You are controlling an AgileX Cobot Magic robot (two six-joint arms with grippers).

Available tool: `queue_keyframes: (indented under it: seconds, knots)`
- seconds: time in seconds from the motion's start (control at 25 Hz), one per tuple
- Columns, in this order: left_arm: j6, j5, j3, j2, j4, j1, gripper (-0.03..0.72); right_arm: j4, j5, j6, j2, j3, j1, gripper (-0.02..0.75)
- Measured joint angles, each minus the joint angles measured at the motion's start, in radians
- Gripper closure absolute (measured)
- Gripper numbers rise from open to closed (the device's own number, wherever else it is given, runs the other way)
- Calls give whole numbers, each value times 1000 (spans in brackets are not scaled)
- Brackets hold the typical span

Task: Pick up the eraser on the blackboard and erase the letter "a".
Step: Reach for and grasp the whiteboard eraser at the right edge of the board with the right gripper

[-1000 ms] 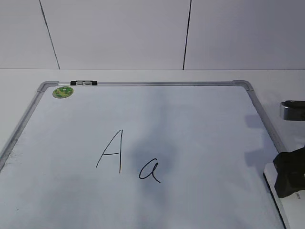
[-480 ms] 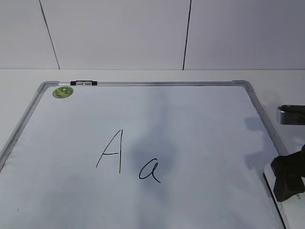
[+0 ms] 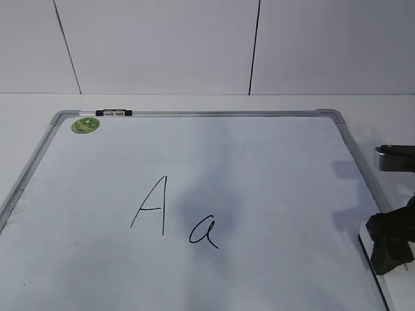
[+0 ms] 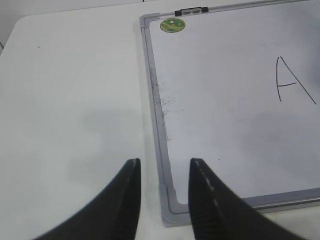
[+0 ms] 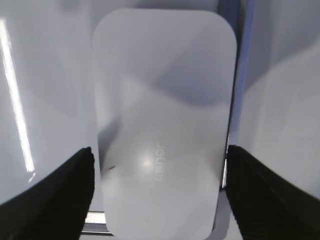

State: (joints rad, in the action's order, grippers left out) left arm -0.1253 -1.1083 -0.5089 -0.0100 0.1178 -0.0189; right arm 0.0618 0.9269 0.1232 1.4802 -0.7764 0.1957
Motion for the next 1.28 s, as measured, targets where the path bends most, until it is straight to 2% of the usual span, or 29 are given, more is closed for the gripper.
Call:
queue_keyframes:
  seconds: [1.28]
  knots:
    - [0, 0, 0, 0, 0, 0, 443, -4, -60, 10, 29, 0, 0, 132]
